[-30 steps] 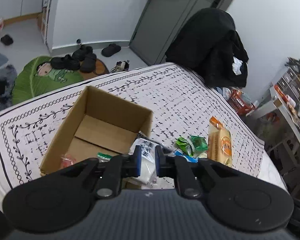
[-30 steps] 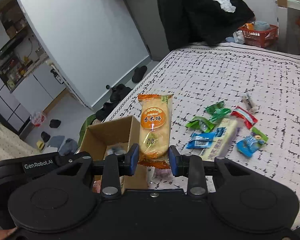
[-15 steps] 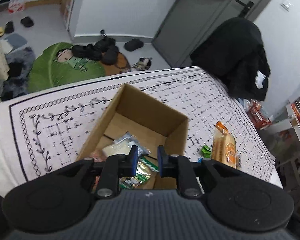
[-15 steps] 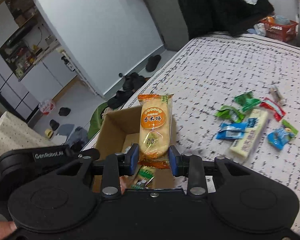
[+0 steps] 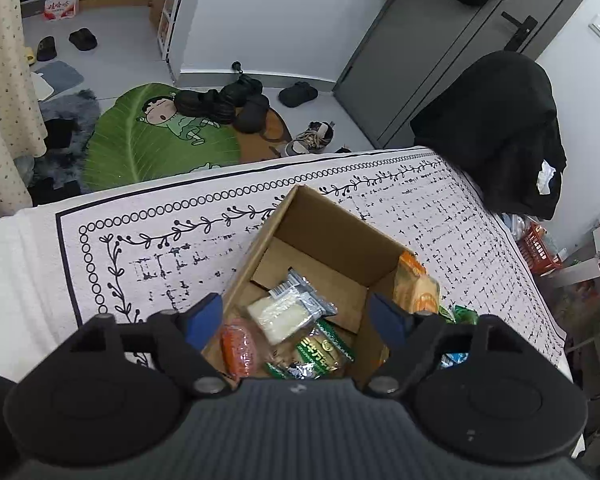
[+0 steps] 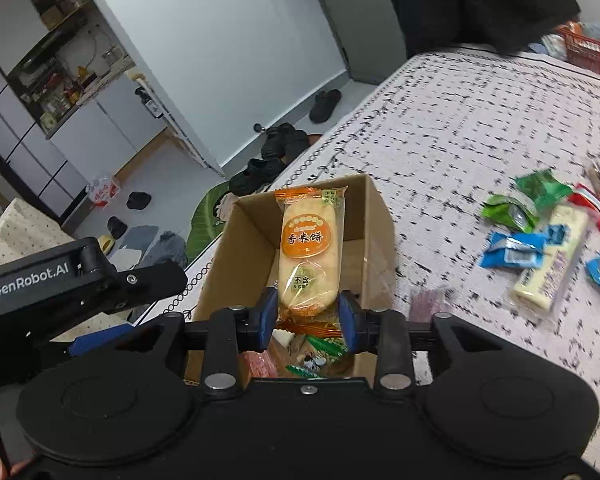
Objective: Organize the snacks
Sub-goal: 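Carry both packs over the box and open both grippers to drop them, then withdraw both tools from the box toward the remaining snacks, then grasp the purple pastry pack with the left gripper while the right grasps the blue-green candy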
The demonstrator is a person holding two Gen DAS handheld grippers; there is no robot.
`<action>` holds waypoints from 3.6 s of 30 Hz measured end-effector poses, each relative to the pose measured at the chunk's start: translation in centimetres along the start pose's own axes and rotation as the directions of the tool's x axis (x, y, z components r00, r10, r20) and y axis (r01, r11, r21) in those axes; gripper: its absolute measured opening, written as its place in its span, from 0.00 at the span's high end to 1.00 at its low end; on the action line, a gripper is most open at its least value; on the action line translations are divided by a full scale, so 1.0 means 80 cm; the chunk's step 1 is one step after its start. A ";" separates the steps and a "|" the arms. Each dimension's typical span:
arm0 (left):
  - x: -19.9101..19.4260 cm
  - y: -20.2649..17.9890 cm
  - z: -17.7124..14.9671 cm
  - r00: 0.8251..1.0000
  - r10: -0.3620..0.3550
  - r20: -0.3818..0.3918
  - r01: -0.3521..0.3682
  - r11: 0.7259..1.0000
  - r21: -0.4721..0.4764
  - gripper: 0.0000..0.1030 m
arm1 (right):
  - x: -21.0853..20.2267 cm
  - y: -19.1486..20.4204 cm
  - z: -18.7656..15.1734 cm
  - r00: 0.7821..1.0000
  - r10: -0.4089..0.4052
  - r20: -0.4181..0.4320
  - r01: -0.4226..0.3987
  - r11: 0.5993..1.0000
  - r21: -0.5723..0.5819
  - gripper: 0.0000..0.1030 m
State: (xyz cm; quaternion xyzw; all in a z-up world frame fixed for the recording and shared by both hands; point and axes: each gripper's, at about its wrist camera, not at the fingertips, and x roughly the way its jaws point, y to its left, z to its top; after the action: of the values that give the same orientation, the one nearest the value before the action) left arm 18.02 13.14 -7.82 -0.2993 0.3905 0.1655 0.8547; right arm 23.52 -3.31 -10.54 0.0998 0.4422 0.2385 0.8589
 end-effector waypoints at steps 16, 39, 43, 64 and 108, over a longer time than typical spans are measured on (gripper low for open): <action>0.001 -0.005 -0.004 1.000 -0.004 0.029 0.003 0.999 0.041 0.00 | -0.043 -0.035 -0.001 0.998 -0.058 0.032 0.057 0.998 0.026 0.20; 0.009 -0.091 -0.051 0.995 -0.077 -0.058 0.087 0.976 0.198 0.00 | -0.098 -0.147 -0.012 0.981 -0.185 0.058 0.176 0.975 0.139 0.12; 0.010 -0.109 -0.059 0.995 -0.082 -0.053 0.092 0.970 0.226 0.00 | -0.103 -0.167 -0.015 0.978 -0.198 0.064 0.186 0.971 0.153 0.11; 0.044 -0.195 -0.109 0.996 -0.050 -0.073 0.073 0.929 0.362 0.02 | -0.116 -0.260 -0.031 0.976 -0.205 0.077 0.178 0.947 0.267 0.08; 0.192 -0.239 -0.173 0.962 0.270 0.029 -0.242 0.804 0.544 0.43 | -0.022 -0.358 -0.026 0.999 -0.041 0.010 0.031 0.888 0.459 0.55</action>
State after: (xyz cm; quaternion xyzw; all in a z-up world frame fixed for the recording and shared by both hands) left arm 29.90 -9.60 -19.43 0.0062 0.4794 0.1543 0.8639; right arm 30.18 -29.12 -21.43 0.2936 0.4792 0.1105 0.8197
